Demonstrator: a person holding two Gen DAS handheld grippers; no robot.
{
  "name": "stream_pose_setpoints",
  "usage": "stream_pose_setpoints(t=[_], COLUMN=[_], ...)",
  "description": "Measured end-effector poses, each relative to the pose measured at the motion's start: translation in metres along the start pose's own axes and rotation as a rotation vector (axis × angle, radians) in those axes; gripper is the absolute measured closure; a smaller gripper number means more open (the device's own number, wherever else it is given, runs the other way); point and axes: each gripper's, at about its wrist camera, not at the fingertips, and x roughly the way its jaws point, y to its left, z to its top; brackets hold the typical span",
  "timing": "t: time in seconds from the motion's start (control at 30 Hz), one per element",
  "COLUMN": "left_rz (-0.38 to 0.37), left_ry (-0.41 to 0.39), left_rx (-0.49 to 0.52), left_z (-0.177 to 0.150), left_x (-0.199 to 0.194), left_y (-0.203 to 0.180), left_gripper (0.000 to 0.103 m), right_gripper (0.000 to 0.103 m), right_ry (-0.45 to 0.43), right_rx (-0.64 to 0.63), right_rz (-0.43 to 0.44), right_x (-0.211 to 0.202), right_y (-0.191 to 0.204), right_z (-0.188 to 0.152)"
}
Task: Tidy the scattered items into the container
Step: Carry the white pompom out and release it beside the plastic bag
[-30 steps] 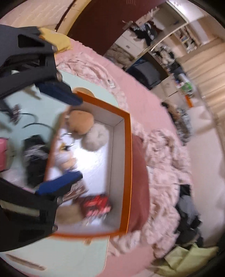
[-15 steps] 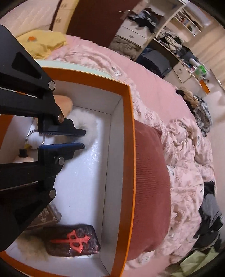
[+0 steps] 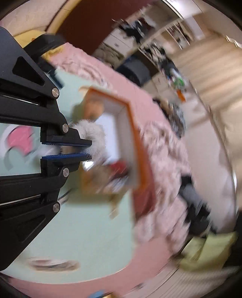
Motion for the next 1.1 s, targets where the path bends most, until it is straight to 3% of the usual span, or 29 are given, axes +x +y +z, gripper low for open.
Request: stream_pose_setpoints(t=[0.17, 0.37, 0.43, 0.5, 0.57, 0.67, 0.87, 0.97, 1.1], left_rz=[0.004, 0.014, 0.011, 0.005, 0.001, -0.006, -0.040, -0.007, 0.035], left_ry=[0.002, 0.001, -0.002, -0.006, -0.008, -0.011, -0.007, -0.044, -0.092], left_rx=[0.004, 0.015, 0.013, 0.007, 0.001, -0.010, -0.061, -0.037, 0.053], left_z=[-0.001, -0.002, -0.002, -0.001, -0.001, 0.002, 0.021, 0.041, 0.083], left_x=[-0.001, -0.001, -0.001, -0.002, -0.002, -0.004, -0.006, -0.016, -0.031], left_y=[0.002, -0.001, -0.001, 0.001, 0.001, 0.003, 0.010, 0.006, -0.010], left_gripper=[0.012, 0.012, 0.012, 0.012, 0.012, 0.012, 0.012, 0.012, 0.012], right_gripper=[0.095, 0.095, 0.094, 0.088, 0.075, 0.061, 0.059, 0.058, 0.042], right_ry=[0.069, 0.126, 0.105, 0.063, 0.000, -0.020, 0.020, 0.043, 0.036], right_rx=[0.102, 0.048, 0.039, 0.035, 0.025, -0.014, -0.097, -0.130, -0.176], right_rz=[-0.036, 0.008, 0.007, -0.009, -0.021, -0.031, -0.099, -0.135, -0.176], right_x=[0.019, 0.044, 0.044, 0.037, 0.021, 0.009, 0.015, 0.028, 0.032], right_y=[-0.039, -0.018, -0.016, -0.016, -0.015, -0.013, -0.005, -0.001, 0.005], right_z=[-0.038, -0.046, -0.050, -0.055, -0.060, -0.071, -0.102, -0.106, -0.108])
